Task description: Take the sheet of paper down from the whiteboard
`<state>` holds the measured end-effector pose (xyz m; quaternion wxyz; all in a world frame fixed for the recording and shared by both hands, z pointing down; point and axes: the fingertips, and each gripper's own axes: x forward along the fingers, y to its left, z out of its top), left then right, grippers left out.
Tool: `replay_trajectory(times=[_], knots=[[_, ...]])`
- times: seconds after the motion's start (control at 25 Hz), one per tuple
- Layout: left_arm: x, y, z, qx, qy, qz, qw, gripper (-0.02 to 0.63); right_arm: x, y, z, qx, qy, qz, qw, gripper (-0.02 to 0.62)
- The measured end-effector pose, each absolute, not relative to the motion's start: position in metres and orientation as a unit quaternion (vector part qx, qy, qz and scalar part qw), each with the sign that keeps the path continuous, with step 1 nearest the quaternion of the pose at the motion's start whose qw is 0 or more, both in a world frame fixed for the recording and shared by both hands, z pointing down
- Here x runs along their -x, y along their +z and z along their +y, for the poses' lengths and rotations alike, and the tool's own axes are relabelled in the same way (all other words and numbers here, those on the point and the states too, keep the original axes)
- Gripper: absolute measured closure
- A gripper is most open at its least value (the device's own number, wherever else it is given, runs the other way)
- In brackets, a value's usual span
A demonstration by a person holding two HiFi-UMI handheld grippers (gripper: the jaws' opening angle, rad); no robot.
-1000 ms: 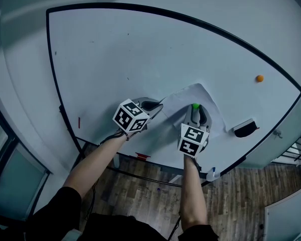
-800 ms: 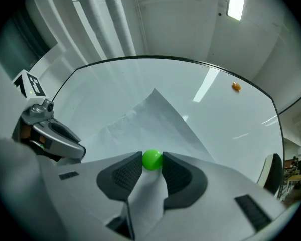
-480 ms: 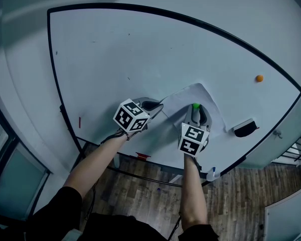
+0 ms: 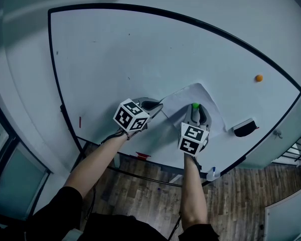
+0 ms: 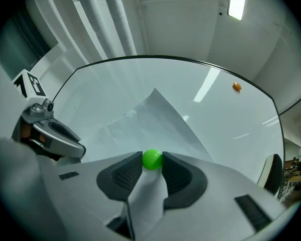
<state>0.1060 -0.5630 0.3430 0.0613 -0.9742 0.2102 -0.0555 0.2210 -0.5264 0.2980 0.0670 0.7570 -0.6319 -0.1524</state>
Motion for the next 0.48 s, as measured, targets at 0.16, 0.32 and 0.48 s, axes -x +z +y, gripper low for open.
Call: replay_trajectory(times=[0.16,0.32,0.48], knots=[[-0.1040,0.3429,-0.5620,0.974,-0.054,0.212,0.061,0.584,-0.2226,0.2984,-0.5259,-0.757,-0.152,-0.632,0.069,0.463],[-0.1006,0.3476,-0.5628,0.973,-0.057,0.214,0.058,0.584,-0.2238,0.3021,-0.5257,-0.757,-0.150,-0.632,0.070,0.463],[-0.0964,0.3506,-0.5646,0.972,-0.060,0.220,0.056,0.584,-0.2238,0.3044,-0.5258,-0.756,-0.148,-0.633,0.072,0.463]])
